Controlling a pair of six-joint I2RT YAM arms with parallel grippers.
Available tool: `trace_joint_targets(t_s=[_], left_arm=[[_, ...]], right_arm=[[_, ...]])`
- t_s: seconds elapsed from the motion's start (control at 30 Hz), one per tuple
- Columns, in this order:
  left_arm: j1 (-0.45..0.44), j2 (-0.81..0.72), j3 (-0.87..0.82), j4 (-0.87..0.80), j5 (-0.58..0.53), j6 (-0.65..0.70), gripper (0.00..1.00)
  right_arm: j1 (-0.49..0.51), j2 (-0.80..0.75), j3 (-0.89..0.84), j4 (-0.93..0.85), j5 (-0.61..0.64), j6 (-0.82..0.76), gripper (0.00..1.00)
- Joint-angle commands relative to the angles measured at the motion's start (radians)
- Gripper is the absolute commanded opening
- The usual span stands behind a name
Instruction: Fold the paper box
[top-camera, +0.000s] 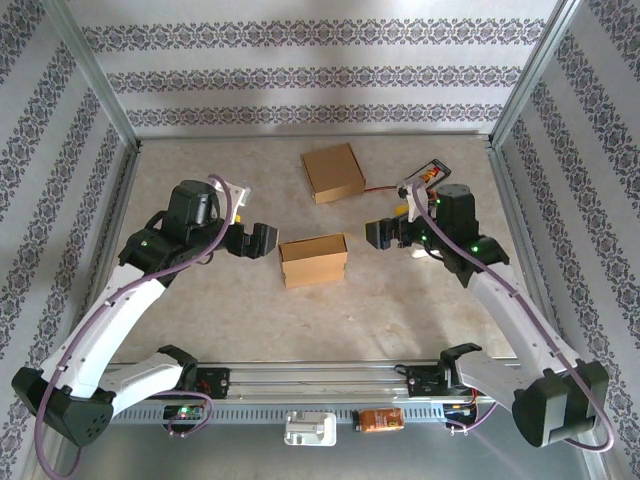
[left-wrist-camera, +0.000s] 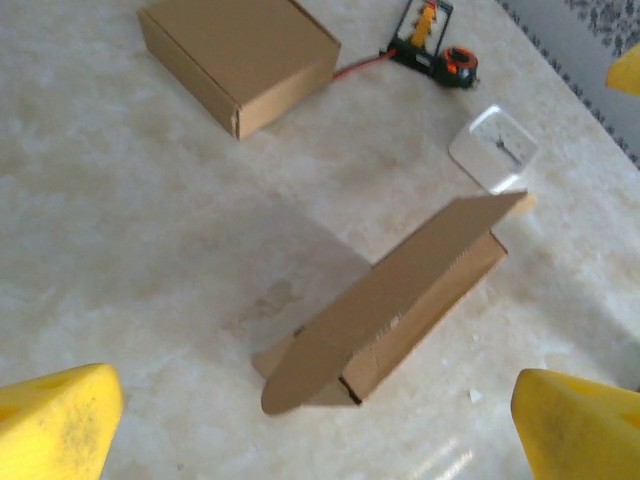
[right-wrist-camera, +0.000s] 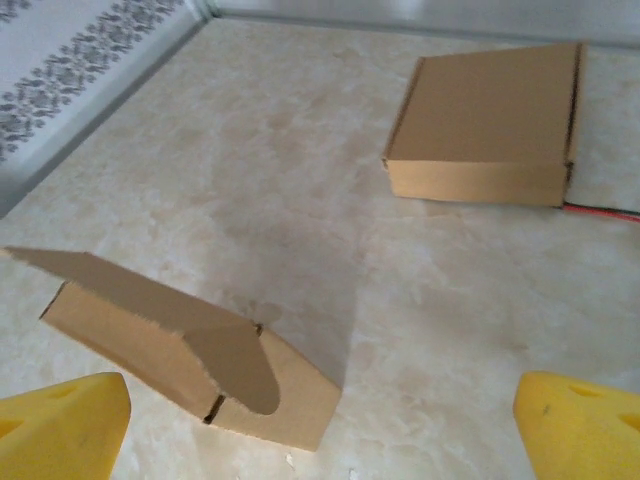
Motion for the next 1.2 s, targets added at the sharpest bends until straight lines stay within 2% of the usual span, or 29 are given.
trace_joint_targets(t_s=[0.0, 0.13, 0.2, 0.33, 0.43, 0.63, 1.0, 1.17], left_arm=[[0.013, -0.007, 0.001, -0.117, 0.068, 0.033, 1.0], [0.012, -0.011, -0.059, -0.069, 0.201, 0.04, 1.0], [0.011, 0.003, -0.077, -0.03, 0.244, 0.036, 1.0], [0.012, 0.055, -0.059, -0.043, 0.21, 0.057, 1.0], [0.011, 0.078, -0.054, -0.052, 0.188, 0.058, 1.0], [0.012, 0.064, -0.08, -0.057, 0.108, 0.038, 0.99], [-0.015, 0.069, -0.107, -0.033, 0.072, 0.07, 0.76], [-0.032, 0.091, -0.103, -0.019, 0.05, 0.073, 0.71]], right_arm=[[0.003, -0.006, -0.052, 0.144, -0.128, -0.046, 0.98], [0.038, 0.059, -0.05, 0.136, -0.171, -0.084, 0.98], [0.084, 0.111, -0.017, 0.069, -0.133, -0.152, 0.98], [0.139, 0.184, 0.031, 0.02, -0.081, -0.205, 0.96], [0.154, 0.214, 0.043, 0.032, -0.053, -0.206, 0.9], [0.18, 0.249, 0.079, -0.016, -0.004, -0.264, 0.67], [0.182, 0.243, 0.104, -0.066, 0.059, -0.315, 0.41], [0.182, 0.238, 0.106, -0.075, 0.05, -0.315, 0.32]])
